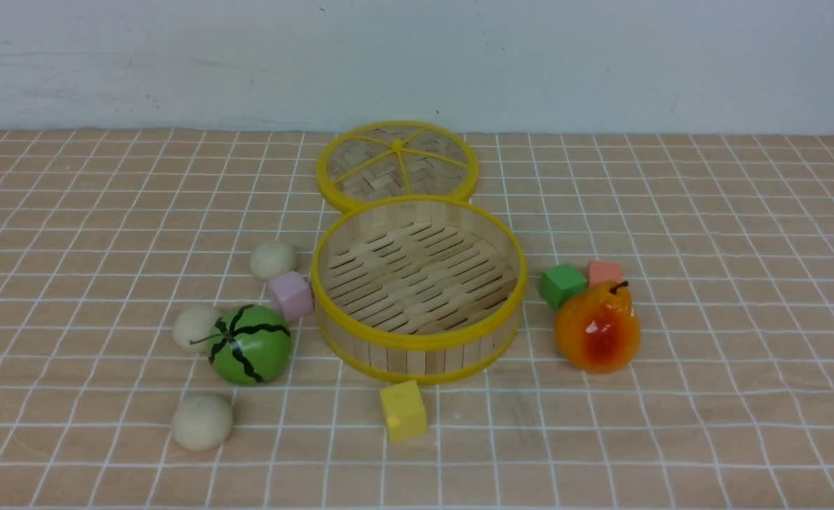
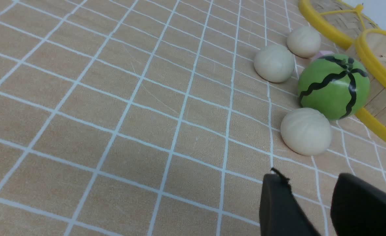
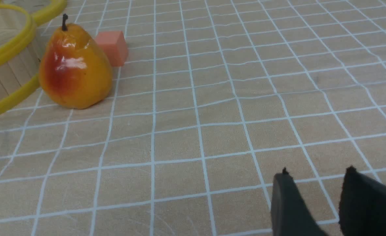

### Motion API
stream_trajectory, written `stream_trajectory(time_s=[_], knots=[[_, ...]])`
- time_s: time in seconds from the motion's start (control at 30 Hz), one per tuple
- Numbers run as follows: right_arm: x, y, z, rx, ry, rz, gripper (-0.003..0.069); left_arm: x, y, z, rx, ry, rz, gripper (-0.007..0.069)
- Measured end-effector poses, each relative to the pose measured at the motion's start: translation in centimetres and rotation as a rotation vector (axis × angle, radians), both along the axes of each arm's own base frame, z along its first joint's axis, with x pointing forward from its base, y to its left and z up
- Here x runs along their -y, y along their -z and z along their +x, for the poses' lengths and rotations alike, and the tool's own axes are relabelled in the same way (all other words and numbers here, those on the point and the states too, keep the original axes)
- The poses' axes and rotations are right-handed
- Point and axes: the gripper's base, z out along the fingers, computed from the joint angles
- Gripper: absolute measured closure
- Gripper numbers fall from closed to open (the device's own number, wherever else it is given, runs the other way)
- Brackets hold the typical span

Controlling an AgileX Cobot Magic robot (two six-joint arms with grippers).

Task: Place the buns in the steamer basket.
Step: Use the left arm to grab a steamed stuffed bun

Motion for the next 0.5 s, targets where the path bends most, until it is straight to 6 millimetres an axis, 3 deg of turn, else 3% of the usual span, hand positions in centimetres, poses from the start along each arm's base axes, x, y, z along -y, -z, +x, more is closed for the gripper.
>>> stream_trajectory(time_s=[0.5], knots=[[0.00, 0.00, 0.00, 0.000, 0.000, 0.000, 0.0418, -0.05, -0.02, 0.01, 0.002, -0.001, 0.014, 0.0386]])
